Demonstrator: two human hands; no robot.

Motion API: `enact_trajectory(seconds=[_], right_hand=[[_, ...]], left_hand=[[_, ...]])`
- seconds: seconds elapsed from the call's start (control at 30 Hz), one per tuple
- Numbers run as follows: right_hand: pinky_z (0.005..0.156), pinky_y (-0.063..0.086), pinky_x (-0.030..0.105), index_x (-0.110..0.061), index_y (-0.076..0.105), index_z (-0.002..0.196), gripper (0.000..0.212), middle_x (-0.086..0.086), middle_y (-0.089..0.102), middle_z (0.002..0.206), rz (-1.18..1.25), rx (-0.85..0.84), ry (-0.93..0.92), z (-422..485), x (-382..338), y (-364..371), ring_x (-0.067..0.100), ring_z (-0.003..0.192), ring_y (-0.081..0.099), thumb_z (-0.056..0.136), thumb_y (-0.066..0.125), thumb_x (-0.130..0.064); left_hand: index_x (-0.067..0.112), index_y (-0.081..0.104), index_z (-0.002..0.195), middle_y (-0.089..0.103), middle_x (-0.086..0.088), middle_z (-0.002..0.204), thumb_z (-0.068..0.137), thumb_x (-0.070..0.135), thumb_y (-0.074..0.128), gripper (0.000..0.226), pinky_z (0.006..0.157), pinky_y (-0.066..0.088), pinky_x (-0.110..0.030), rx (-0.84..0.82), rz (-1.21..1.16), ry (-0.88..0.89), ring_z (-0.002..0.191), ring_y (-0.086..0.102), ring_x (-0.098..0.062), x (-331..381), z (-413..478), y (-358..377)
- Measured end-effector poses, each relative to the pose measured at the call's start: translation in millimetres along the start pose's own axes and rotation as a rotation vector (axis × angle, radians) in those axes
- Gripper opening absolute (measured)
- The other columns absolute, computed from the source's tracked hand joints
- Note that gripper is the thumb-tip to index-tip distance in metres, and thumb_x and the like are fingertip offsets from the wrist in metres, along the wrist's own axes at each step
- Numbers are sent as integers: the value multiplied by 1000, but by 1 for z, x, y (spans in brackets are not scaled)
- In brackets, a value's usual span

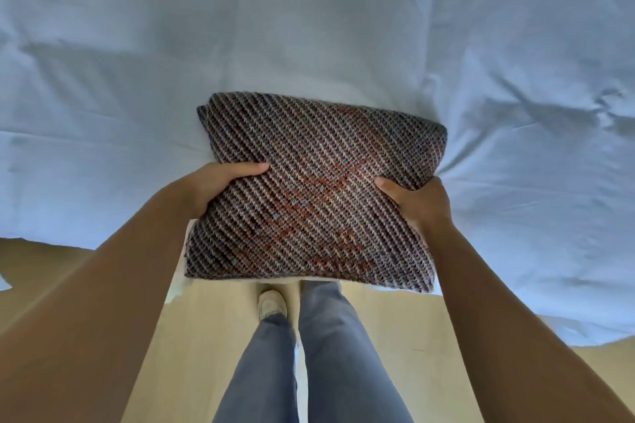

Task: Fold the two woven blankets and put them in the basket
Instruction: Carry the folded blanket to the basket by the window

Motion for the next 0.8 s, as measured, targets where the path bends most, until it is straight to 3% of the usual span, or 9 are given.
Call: enact_trajectory(seconds=[0.1,0.2,0.37,0.5,0.63,0.8], right_hand=[[92,50,42,-16,56,120,77,6,65,118,-21,-47,-55,-11,-3,-6,27,103,62,59,76,-58],[88,51,40,-13,57,116,72,8,66,114,-61,64,-66,-38,6,-21,29,100,62,62,74,-57],[80,50,39,-12,57,110,61,11,67,108,-2,300,-14,-108,56,-48,33,96,62,68,70,-53],[80,52,37,-13,58,107,52,12,68,106,169,442,85,-174,116,-80,32,92,63,71,69,-48],[79,54,44,-13,57,106,50,12,68,102,270,575,181,-240,190,-126,32,89,64,72,67,-49],[69,52,34,-15,58,96,41,11,69,95,382,731,356,-333,303,-184,30,81,64,74,67,-48]], left_hand=[[8,51,126,65,-12,111,43,35,84,93,86,49,-42,17,38,57,97,64,-30,-4,-10,3],[6,53,123,64,-13,112,42,31,84,90,94,46,-46,64,76,153,98,63,-32,-9,-31,8],[10,59,110,67,-4,99,61,21,82,55,73,49,-33,-5,180,302,89,64,-25,-20,-72,48],[14,58,105,66,-1,95,63,22,81,48,68,47,-29,-55,308,428,85,64,-21,-35,-112,106],[15,60,95,67,0,90,64,22,81,38,64,48,-27,-181,453,475,81,65,-20,-60,-151,177],[21,64,85,71,1,85,62,27,81,29,62,50,-26,-371,700,538,75,69,-18,-113,-210,295]])
Point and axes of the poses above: each hand's wrist, its own z-axis towards the middle knuckle, its own y-axis out of the palm, x = y × z, the point moved 5 cm from there along z, towards the middle knuckle
